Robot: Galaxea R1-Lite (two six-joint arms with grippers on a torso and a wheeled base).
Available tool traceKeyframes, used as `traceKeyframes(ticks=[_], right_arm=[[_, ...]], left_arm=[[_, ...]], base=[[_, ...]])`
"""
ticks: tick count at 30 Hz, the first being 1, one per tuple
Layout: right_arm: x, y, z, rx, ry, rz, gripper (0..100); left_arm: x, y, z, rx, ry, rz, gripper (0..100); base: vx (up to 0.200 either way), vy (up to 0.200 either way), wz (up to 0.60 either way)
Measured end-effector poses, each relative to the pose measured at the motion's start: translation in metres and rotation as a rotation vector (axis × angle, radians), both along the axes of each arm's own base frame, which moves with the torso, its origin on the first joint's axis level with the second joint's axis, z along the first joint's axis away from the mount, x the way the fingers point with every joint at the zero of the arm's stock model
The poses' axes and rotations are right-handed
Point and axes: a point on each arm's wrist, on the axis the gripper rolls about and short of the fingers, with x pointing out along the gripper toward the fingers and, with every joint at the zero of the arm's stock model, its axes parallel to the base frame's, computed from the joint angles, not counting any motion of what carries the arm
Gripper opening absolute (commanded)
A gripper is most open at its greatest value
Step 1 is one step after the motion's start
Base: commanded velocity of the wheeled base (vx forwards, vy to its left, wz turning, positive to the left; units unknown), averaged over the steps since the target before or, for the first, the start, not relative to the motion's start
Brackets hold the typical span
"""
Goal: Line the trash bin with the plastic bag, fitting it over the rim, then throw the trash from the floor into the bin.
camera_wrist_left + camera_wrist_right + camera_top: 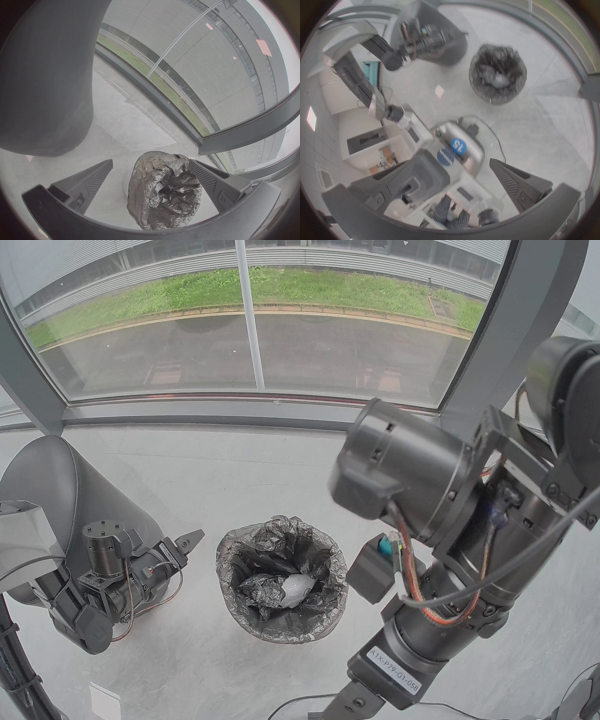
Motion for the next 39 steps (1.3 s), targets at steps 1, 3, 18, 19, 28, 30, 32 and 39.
traceKeyframes(ticks=[1, 3, 18, 19, 28, 30, 32, 39], right_arm=[[0.0, 0.0, 0.0, 0.031, -0.028, 0.001, 100], [0.002, 0.001, -0.001, 0.104, -0.092, 0.002, 100], [0.045, 0.042, -0.033, 0.546, -0.543, -0.117, 100], [0.049, 0.046, -0.034, 0.575, -0.57, -0.134, 100], [0.107, 0.081, -0.073, 0.785, -0.777, -0.356, 100], [0.121, 0.087, -0.089, 0.78, -0.784, -0.403, 100], [0.134, 0.091, -0.107, 0.757, -0.771, -0.45, 100], [0.156, 0.099, -0.149, 0.666, -0.733, -0.496, 100]], left_arm=[[0.0, 0.0, 0.0, 0.0, 0.0, 0.0, 100], [0.0, 0.0, 0.0, 0.0, 0.0, 0.0, 100], [0.001, 0.0, -0.001, -0.001, -0.006, -0.001, 100], [0.001, 0.0, -0.001, -0.001, -0.007, 0.0, 100], [0.001, 0.0, -0.003, -0.001, -0.011, 0.0, 100], [0.001, -0.001, -0.004, -0.001, -0.011, 0.0, 100], [0.002, -0.001, -0.005, -0.001, -0.011, 0.0, 100], [0.003, -0.001, -0.008, 0.001, -0.004, 0.0, 100]], base=[[0.0, 0.0, 0.0], [0.0, 0.0, 0.0], [0.0, 0.0, 0.0], [0.0, 0.0, 0.0], [0.0, 0.0, 0.0], [0.0, 0.0, 0.0], [0.0, 0.0, 0.0], [0.0, 0.0, 0.0]])
